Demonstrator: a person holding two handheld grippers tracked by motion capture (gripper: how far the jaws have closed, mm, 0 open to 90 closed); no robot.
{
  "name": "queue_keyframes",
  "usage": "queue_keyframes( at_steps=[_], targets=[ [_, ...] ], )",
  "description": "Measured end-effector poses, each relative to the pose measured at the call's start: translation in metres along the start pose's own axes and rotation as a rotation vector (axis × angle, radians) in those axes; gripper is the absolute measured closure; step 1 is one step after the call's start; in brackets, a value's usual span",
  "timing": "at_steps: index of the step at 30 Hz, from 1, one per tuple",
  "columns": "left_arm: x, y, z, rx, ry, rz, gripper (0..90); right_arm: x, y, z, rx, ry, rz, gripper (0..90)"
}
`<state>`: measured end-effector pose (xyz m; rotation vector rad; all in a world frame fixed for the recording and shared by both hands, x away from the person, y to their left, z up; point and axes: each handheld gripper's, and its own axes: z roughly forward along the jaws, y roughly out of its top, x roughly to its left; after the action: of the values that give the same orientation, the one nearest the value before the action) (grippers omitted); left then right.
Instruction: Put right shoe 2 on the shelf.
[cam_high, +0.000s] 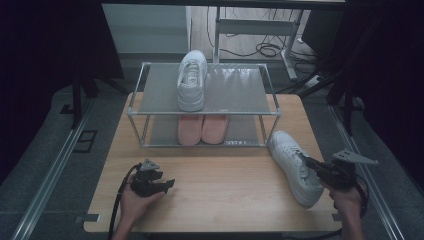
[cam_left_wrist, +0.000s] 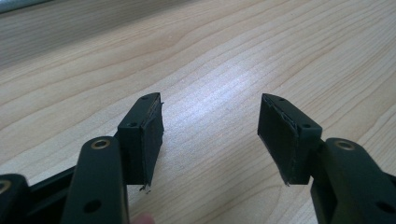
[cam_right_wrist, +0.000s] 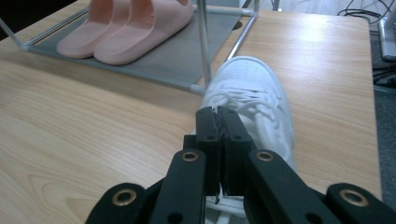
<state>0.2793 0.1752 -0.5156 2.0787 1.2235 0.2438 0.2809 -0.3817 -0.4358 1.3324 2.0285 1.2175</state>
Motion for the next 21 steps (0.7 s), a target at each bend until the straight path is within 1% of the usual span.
queue_keyframes(
  at_steps=[3, 4, 6, 7, 8, 9, 11, 12, 14, 15, 16, 17, 18, 21],
  targets=[
    [0.0, 0.0, 0.0, -0.002, -0.001, -0.001, 41.1, -0.004, -0.001, 0.0, -0.001, -0.01, 0.009, 86.4],
    [0.0, 0.0, 0.0, -0.003, -0.003, -0.001, 41.1, -0.008, -0.002, 0.0, 0.002, -0.018, 0.018, 81.4],
    [0.0, 0.0, -0.001, -0.005, -0.006, -0.001, 41.1, -0.011, -0.004, -0.001, 0.005, -0.039, 0.026, 75.9],
    [0.0, 0.0, -0.001, -0.005, -0.006, -0.001, 41.1, -0.011, -0.004, -0.001, 0.005, -0.039, 0.026, 75.9],
    [0.0, 0.0, -0.001, -0.006, -0.006, -0.001, 41.1, -0.013, -0.005, -0.002, 0.006, -0.05, 0.034, 70.4],
    [0.0, 0.0, -0.001, -0.006, -0.006, -0.001, 41.1, -0.013, -0.005, -0.002, 0.006, -0.05, 0.034, 70.4],
    [0.0, 0.0, -0.001, -0.007, -0.006, -0.001, 41.1, -0.016, -0.006, -0.001, 0.022, -0.057, 0.038, 65.2],
    [0.0, 0.0, -0.001, -0.006, -0.006, -0.001, 41.1, -0.016, -0.006, -0.001, 0.022, -0.057, 0.038, 62.2],
    [0.001, 0.0, 0.0, -0.003, -0.006, -0.001, 41.0, -0.018, -0.008, 0.003, 0.038, -0.074, 0.039, 56.2],
    [0.001, 0.0, 0.0, -0.003, -0.006, -0.001, 41.1, -0.018, -0.008, 0.003, 0.038, -0.074, 0.039, 56.2],
    [0.001, 0.0, 0.0, -0.002, -0.006, 0.001, 41.0, -0.02, -0.009, 0.005, 0.042, -0.082, 0.044, 53.0],
    [0.001, 0.0, 0.0, -0.001, -0.005, 0.003, 41.0, -0.02, -0.009, 0.005, 0.042, -0.082, 0.044, 53.0],
    [0.001, 0.0, 0.0, -0.002, -0.006, 0.001, 41.1, -0.022, -0.011, 0.006, 0.047, -0.097, 0.053, 50.5],
    [0.001, 0.0, 0.0, -0.002, -0.007, 0.001, 41.0, -0.024, -0.012, 0.007, 0.05, -0.103, 0.064, 48.1]
  ],
)
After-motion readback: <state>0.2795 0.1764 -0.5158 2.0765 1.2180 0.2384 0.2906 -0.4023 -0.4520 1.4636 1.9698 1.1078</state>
